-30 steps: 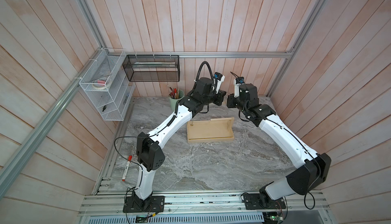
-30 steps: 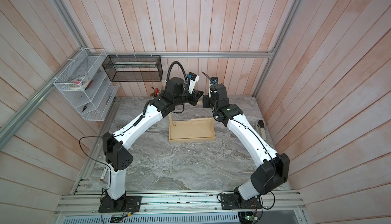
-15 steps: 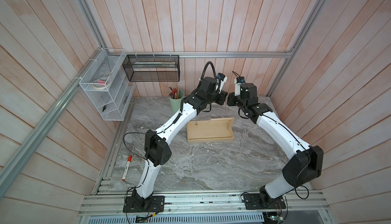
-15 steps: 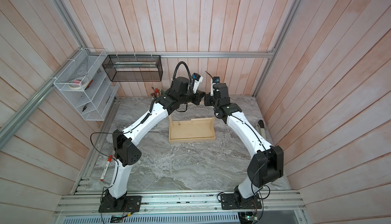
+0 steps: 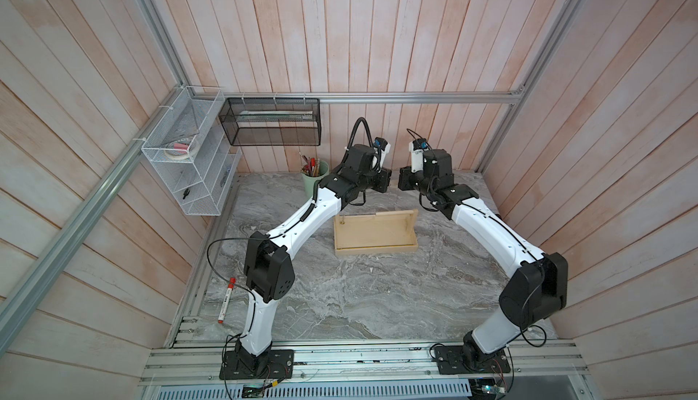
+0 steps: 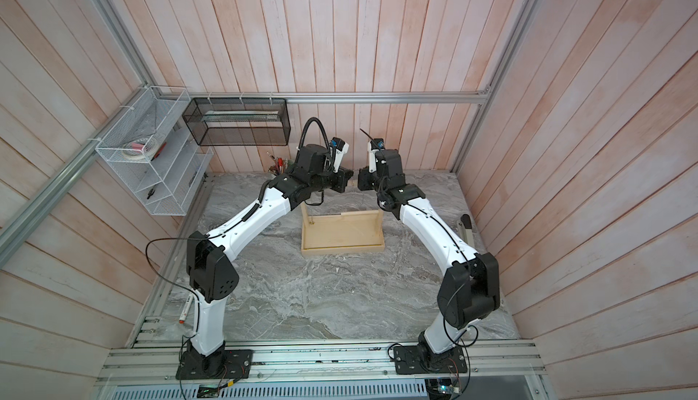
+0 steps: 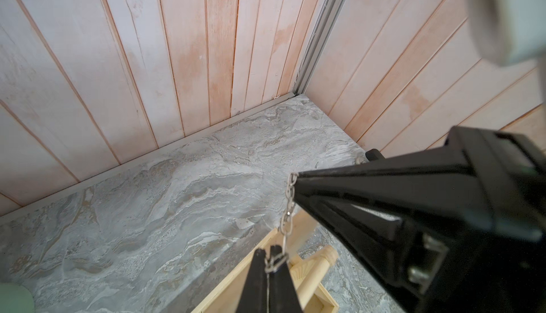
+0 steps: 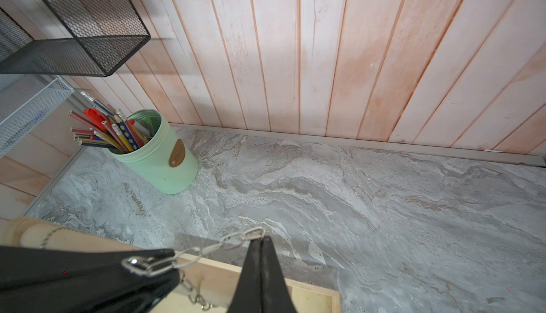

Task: Hang the necklace on the jewelry display stand
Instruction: Hang the necklace on the stand.

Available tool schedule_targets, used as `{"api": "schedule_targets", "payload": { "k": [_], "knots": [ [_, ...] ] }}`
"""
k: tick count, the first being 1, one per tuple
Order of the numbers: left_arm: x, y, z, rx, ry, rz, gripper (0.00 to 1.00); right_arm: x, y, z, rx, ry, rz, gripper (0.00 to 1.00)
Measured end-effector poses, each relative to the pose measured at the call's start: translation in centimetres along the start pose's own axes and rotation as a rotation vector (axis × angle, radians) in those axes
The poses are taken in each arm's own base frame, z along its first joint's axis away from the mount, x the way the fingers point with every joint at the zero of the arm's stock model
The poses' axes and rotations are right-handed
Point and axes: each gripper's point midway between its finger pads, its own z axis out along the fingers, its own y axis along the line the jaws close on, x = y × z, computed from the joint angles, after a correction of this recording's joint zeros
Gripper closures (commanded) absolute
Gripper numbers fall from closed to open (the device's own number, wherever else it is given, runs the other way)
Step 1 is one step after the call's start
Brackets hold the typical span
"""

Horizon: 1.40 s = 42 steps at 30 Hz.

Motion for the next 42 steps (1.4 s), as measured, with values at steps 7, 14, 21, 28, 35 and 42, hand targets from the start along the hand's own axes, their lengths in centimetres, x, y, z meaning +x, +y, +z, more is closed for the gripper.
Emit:
{"api": "schedule_targets", "payload": {
  "k": [7, 14, 21, 28, 35, 42],
  "knots": [
    [-0.4, 1.1, -2.4, -0.039, -0.031, -0.007, 1.00, 0.8, 4.1, 1.2, -0.083, 0.017, -0.072, 1.00],
    [0.0, 2.2, -3.2, -0.065, -0.036, -0.017, 1.00, 1.4, 6.2, 2.2, -0.116, 0.035, -0.114, 0.99],
    [0.8, 2.6, -2.9, -0.084, -0.020, -0.021, 1.00, 1.7, 6.1, 2.1, -0.112, 0.051, -0.110, 0.73],
    [1.5, 3.1, -2.9, -0.109, -0.009, -0.038, 0.99, -0.7, 6.5, -1.9, -0.138, -0.012, -0.089, 0.72],
    [2.7, 3.4, -2.8, -0.114, 0.018, -0.057, 0.88, -3.2, 6.1, -7.5, -0.142, -0.125, -0.072, 0.72],
    [2.1, 2.9, -4.6, -0.113, 0.004, -0.072, 0.55, -0.9, 5.4, -7.6, -0.127, -0.086, -0.058, 0.72]
  ]
}}
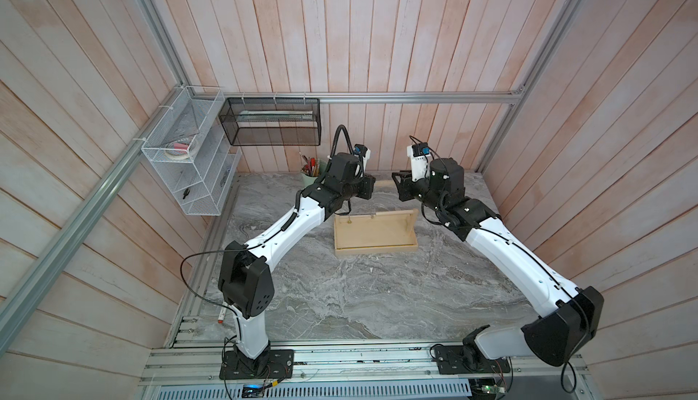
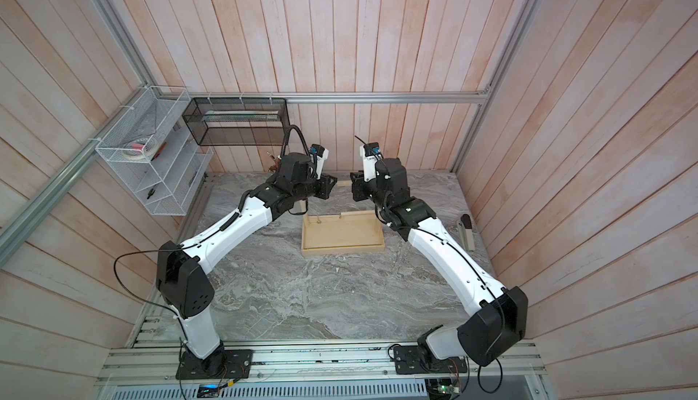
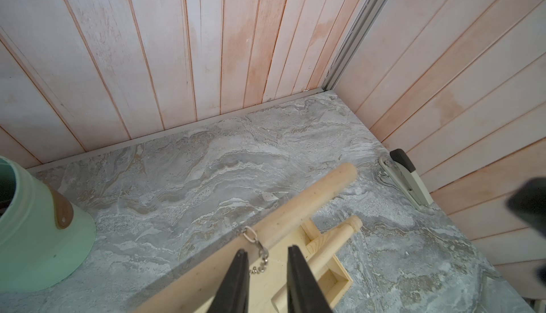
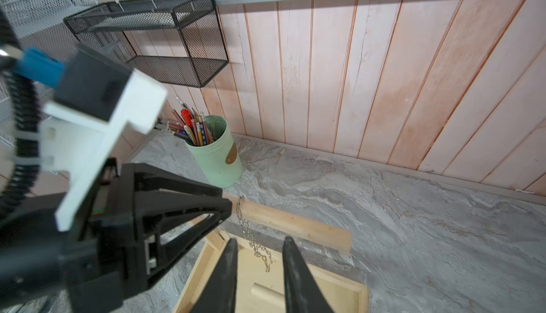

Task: Hang the necklace on the jewelry display stand
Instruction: Hang the necklace on the stand, then reset both arms

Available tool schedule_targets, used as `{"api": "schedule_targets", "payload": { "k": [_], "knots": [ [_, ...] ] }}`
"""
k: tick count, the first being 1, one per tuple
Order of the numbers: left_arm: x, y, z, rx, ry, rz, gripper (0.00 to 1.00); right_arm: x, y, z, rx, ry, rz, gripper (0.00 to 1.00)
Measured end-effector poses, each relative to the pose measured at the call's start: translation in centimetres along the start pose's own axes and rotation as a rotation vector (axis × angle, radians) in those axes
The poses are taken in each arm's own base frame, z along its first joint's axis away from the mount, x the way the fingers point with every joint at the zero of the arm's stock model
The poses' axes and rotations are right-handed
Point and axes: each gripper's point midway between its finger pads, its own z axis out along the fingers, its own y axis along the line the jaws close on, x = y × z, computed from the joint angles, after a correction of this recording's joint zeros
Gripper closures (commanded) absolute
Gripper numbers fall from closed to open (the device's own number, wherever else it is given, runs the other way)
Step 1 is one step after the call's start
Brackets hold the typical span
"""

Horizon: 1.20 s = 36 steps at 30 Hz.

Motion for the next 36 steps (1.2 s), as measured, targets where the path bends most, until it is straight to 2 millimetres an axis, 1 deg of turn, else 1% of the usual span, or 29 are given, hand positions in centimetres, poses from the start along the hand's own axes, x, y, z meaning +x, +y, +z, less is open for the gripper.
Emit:
{"api": "schedule_targets", "payload": {
  "k": [2, 3, 5, 6, 7, 8, 9, 10, 11, 13, 14, 15, 16, 17, 18, 19, 20, 21, 23, 24, 25, 26, 27, 29, 30, 31, 33, 35, 36],
  "knots": [
    [-0.5, -0.2, -0.9, 0.001, -0.008, -0.002, 0.36, 1.0, -0.2, -0.2, 0.003, 0.021, 0.006, 0.72],
    [-0.8, -0.3, -1.4, 0.002, -0.010, -0.004, 0.29, 1.5, -0.3, -0.5, 0.005, 0.029, 0.011, 0.61],
    [-1.1, -0.5, -2.3, 0.000, -0.009, -0.009, 0.18, 1.8, -0.3, -1.3, 0.006, 0.031, 0.022, 0.42],
    [-1.3, -0.6, -2.8, -0.001, -0.006, -0.012, 0.10, 1.6, -0.4, -1.9, 0.008, 0.023, 0.029, 0.35],
    [-1.5, -0.6, -3.3, -0.003, -0.006, -0.020, 0.04, 1.3, -0.5, -2.4, 0.014, 0.012, 0.027, 0.28],
    [-1.7, -0.6, -3.9, -0.010, -0.007, -0.021, 0.00, 1.0, -0.8, -3.0, 0.029, -0.002, 0.034, 0.18],
    [-1.9, -0.6, -4.8, -0.019, -0.005, -0.031, 0.00, 0.6, -1.4, -3.6, 0.045, -0.018, 0.048, 0.08],
    [-1.9, -0.5, -5.5, -0.026, -0.006, -0.038, 0.00, 0.4, -2.1, -3.9, 0.063, -0.030, 0.054, 0.05],
    [-2.0, -0.3, -6.6, -0.031, -0.014, -0.045, 0.00, 0.4, -3.5, -4.3, 0.096, -0.043, 0.078, 0.02],
    [-1.4, 0.8, -9.0, -0.058, -0.019, -0.073, 0.00, 1.3, -7.8, -4.9, 0.199, -0.049, 0.129, 0.02],
    [-0.9, 2.0, -10.2, -0.082, -0.021, -0.095, 0.00, 2.3, -10.5, -5.2, 0.273, -0.049, 0.164, 0.02],
    [-0.2, 3.8, -11.4, -0.122, -0.025, -0.127, 0.00, 3.9, -13.4, -5.6, 0.356, -0.048, 0.197, 0.02],
    [0.6, 5.5, -12.4, -0.161, -0.024, -0.154, 0.00, 5.5, -15.4, -5.9, 0.417, -0.047, 0.219, 0.02],
    [1.7, 7.8, -13.3, -0.212, -0.026, -0.189, 0.00, 7.9, -17.5, -6.5, 0.482, -0.047, 0.232, 0.02],
    [3.1, 10.2, -14.1, -0.261, -0.025, -0.215, 0.00, 10.4, -18.8, -7.0, 0.525, -0.049, 0.232, 0.02],
    [4.5, 12.0, -14.5, -0.302, -0.016, -0.235, 0.00, 13.1, -19.6, -7.4, 0.556, -0.046, 0.222, 0.02],
    [6.6, 13.9, -14.8, -0.344, 0.000, -0.254, 0.00, 15.7, -20.1, -7.8, 0.577, -0.046, 0.203, 0.02],
    [8.9, 15.3, -14.8, -0.374, 0.025, -0.262, 0.00, 18.4, -20.4, -8.3, 0.593, -0.050, 0.171, 0.02],
    [13.2, 17.1, -14.4, -0.410, 0.089, -0.270, 0.00, 22.2, -21.0, -8.9, 0.636, -0.016, 0.109, 0.02],
    [15.1, 18.0, -14.2, -0.427, 0.111, -0.272, 0.00, 23.0, -21.5, -9.0, 0.663, 0.001, 0.078, 0.02],
    [16.4, 18.6, -14.2, -0.442, 0.123, -0.271, 0.00, 22.9, -21.9, -9.1, 0.690, -0.002, 0.053, 0.02],
    [17.6, 19.5, -14.2, -0.460, 0.124, -0.270, 0.00, 22.1, -22.3, -9.1, 0.713, -0.032, 0.032, 0.02],
    [18.3, 20.3, -14.3, -0.477, 0.111, -0.269, 0.00, 21.1, -22.6, -9.2, 0.727, -0.073, 0.017, 0.02],
    [18.9, 21.8, -14.5, -0.506, 0.068, -0.261, 0.00, 19.5, -23.2, -9.4, 0.748, -0.166, 0.004, 0.02],
    [18.9, 22.3, -14.6, -0.517, 0.045, -0.251, 0.00, 19.2, -23.6, -9.5, 0.757, -0.199, 0.003, 0.02],
    [18.8, 22.7, -14.7, -0.526, 0.025, -0.237, 0.00, 19.4, -23.9, -9.6, 0.766, -0.218, 0.005, 0.02],
    [18.3, 23.1, -14.7, -0.535, -0.023, -0.192, 0.00, 20.8, -24.6, -9.5, 0.784, -0.215, 0.003, 0.02],
    [17.9, 23.3, -14.7, -0.542, -0.076, -0.131, 0.00, 22.8, -25.2, -9.2, 0.794, -0.197, 0.001, 0.03],
    [18.0, 23.5, -14.8, -0.547, -0.097, -0.106, 0.00, 23.6, -25.4, -9.1, 0.796, -0.189, 0.000, 0.04]
  ]
}}
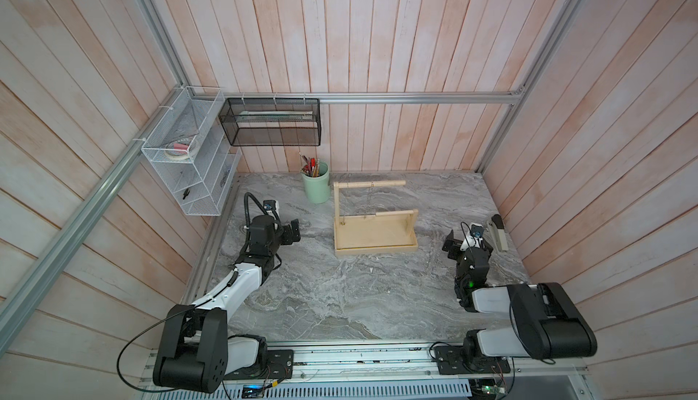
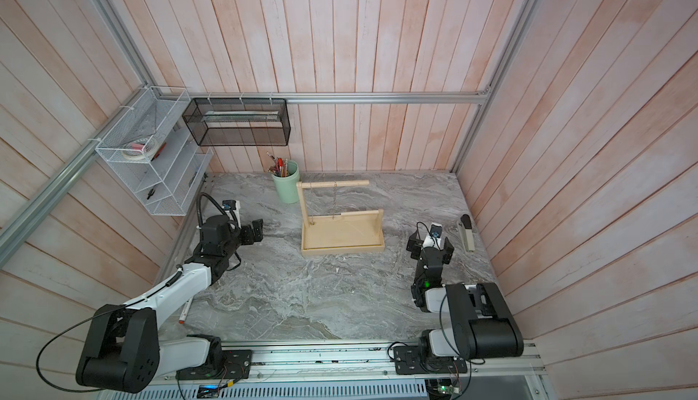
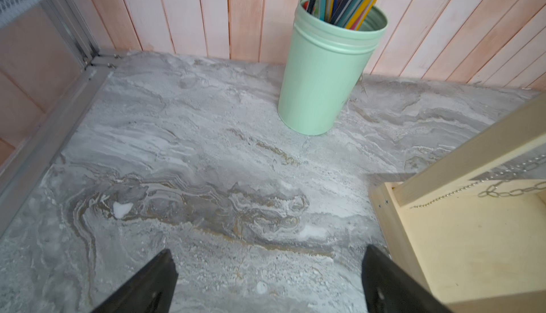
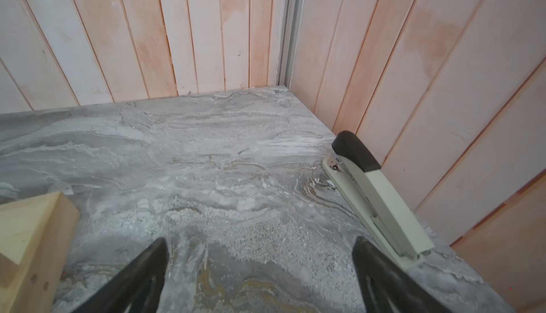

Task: Hang the necklace on the jewelry display stand
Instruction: Reset both arms

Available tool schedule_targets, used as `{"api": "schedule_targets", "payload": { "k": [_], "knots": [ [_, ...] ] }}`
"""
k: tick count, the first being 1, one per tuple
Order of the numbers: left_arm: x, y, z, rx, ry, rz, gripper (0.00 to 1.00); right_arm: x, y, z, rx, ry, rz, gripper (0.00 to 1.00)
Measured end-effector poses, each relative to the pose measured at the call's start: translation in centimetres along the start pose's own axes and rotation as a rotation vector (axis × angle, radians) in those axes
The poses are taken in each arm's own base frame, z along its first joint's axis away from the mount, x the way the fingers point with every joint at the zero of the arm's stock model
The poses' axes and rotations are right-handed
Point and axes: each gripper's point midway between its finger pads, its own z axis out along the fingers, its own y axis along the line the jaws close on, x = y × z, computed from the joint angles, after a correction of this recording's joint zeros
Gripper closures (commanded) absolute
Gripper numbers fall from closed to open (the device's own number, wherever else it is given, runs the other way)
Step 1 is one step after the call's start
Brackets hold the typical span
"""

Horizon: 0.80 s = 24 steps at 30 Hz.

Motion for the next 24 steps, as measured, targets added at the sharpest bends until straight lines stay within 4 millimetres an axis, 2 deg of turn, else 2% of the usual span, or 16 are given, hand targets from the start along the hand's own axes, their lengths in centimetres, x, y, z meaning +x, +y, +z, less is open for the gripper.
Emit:
{"api": "schedule_targets", "payload": {
  "k": [2, 5, 8, 12, 15, 17, 20, 24],
  "knots": [
    [0.7, 0.8, -0.2, -0.019, -0.057, 0.028, 0.00, 1.2, 0.0, 0.2, -0.007, 0.013, -0.012, 0.07],
    [1.9, 1.7, -0.1, -0.046, -0.085, 0.069, 0.00, 0.7, 0.4, 0.5, -0.024, -0.018, -0.006, 0.06],
    [1.4, 2.1, 0.6, -0.049, -0.122, 0.109, 0.00, -0.4, 0.4, 0.6, -0.025, -0.058, 0.010, 0.03],
    [0.6, 3.0, 0.3, -0.053, -0.189, 0.110, 0.01, -1.3, 0.4, 0.8, -0.028, -0.088, 0.024, 0.02],
    [1.8, 3.4, 0.2, -0.058, -0.208, 0.111, 0.01, -1.4, 0.3, 0.8, -0.027, -0.091, 0.028, 0.02],
    [3.2, 3.8, 0.8, -0.053, -0.196, 0.101, 0.01, -1.4, 0.3, 0.8, -0.028, -0.093, 0.028, 0.02],
    [5.2, 5.4, 1.2, -0.072, -0.161, 0.058, 0.00, -1.5, 0.3, 0.8, -0.029, -0.095, 0.029, 0.02],
    [4.3, 5.6, 0.9, -0.069, -0.207, 0.042, 0.00, -1.7, 0.3, 0.8, -0.028, -0.104, 0.032, 0.02]
  ]
}}
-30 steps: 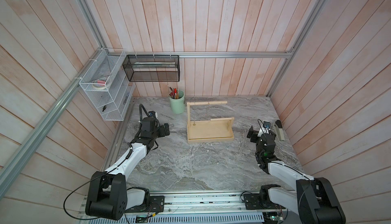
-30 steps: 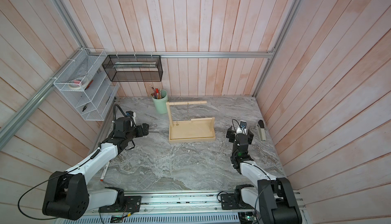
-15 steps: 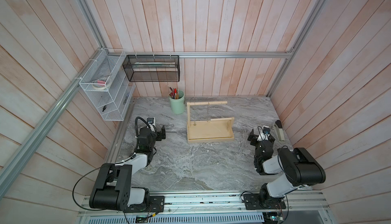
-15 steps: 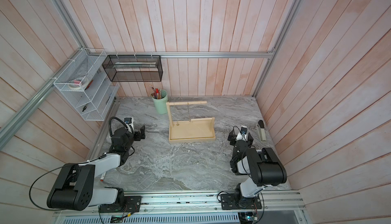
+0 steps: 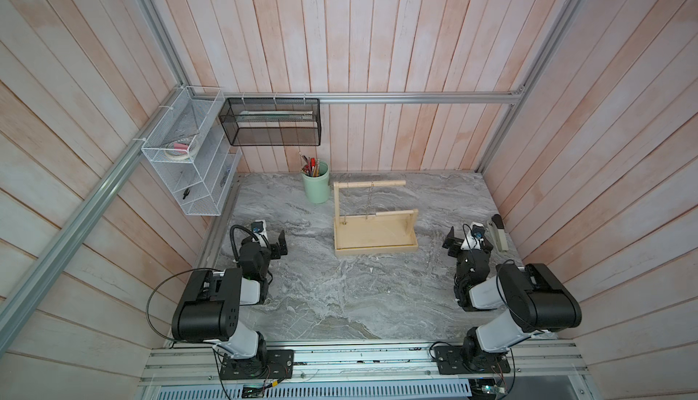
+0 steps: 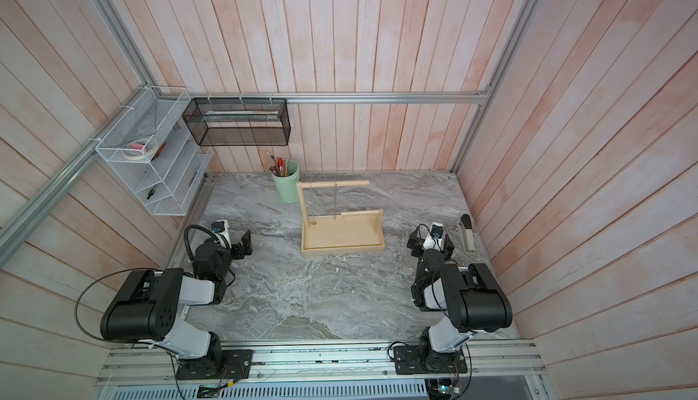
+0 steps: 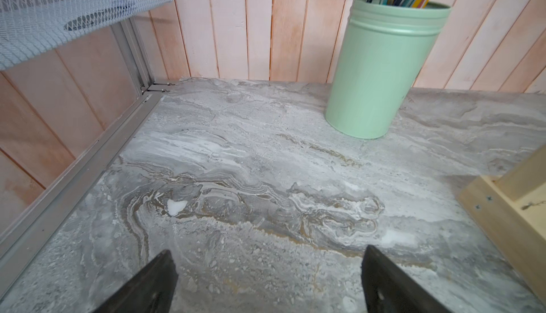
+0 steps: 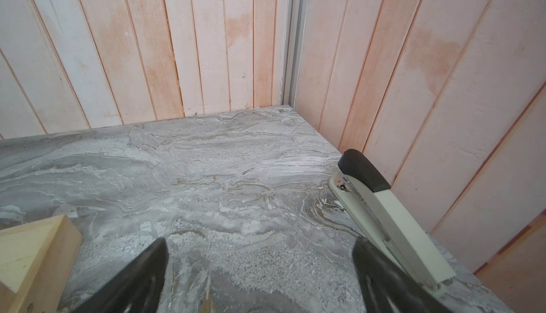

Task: Hang the necklace on the jewelry display stand
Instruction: Reset both arms

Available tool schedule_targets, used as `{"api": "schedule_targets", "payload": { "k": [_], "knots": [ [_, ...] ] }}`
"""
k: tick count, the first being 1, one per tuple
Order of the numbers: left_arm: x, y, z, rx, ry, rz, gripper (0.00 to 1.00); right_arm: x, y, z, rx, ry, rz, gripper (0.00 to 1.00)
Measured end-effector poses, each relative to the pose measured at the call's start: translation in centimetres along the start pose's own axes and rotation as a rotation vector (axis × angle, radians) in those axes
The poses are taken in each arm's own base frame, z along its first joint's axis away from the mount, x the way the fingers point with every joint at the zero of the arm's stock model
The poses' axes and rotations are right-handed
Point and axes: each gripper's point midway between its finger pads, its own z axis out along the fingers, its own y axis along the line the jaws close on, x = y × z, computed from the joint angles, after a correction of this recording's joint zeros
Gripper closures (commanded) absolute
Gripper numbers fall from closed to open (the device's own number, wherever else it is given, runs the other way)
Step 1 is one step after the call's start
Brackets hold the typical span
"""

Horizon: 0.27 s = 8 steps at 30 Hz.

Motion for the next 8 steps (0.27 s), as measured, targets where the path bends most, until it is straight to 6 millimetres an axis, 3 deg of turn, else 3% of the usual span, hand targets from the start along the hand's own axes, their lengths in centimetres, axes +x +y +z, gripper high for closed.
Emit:
{"api": "schedule_targets", "payload": {
  "k": [8],
  "knots": [
    [-1.27, -0.40, -0.03, 0.013, -0.051, 0.003, 0.00, -0.14, 0.13, 0.00, -0.007, -0.006, 0.002, 0.02]
  ]
}}
